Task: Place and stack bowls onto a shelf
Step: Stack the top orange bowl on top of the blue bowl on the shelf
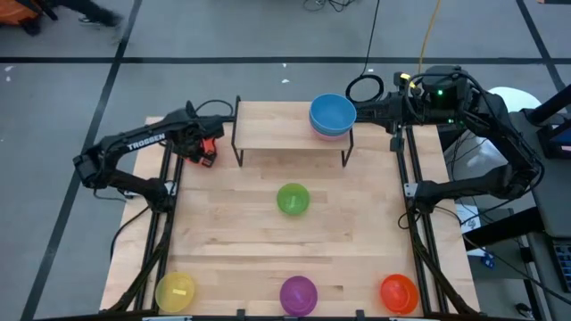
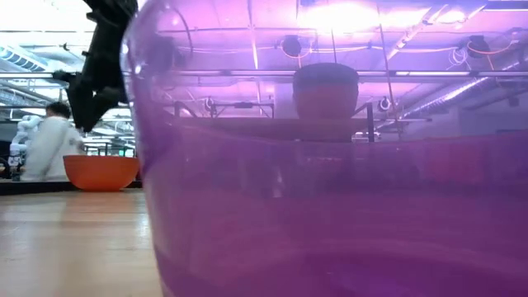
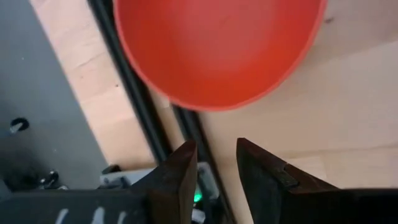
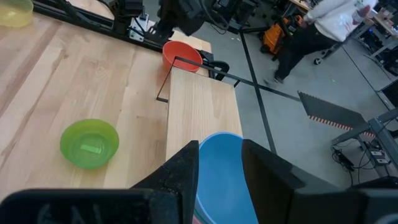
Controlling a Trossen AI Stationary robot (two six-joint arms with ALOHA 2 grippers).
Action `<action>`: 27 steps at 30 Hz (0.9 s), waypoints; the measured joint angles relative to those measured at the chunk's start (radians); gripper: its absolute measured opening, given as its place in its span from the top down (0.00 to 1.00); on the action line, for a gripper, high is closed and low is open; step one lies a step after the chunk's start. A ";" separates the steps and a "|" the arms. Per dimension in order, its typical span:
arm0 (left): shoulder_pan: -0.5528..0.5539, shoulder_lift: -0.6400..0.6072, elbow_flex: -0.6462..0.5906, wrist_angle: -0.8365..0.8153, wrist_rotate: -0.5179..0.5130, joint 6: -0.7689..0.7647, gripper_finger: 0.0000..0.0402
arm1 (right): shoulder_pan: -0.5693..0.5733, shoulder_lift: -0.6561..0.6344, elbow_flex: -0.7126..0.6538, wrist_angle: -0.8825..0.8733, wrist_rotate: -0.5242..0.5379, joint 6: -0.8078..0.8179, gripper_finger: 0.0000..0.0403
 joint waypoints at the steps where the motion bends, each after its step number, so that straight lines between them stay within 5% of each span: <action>1: 0.000 0.000 -0.015 0.027 0.007 0.008 0.70 | 0.000 0.000 0.000 0.000 0.000 0.000 0.71; 8: 0.003 0.000 -0.100 0.147 0.081 -0.060 0.70 | 0.000 0.000 0.000 0.000 0.000 0.000 0.71; 20: 0.003 0.000 -0.103 0.136 0.080 -0.620 0.70 | 0.000 0.000 0.000 0.000 0.000 0.000 0.71; 27: 0.000 0.000 -0.103 0.148 0.034 -0.237 0.70 | 0.000 0.000 0.000 0.000 0.000 0.000 0.71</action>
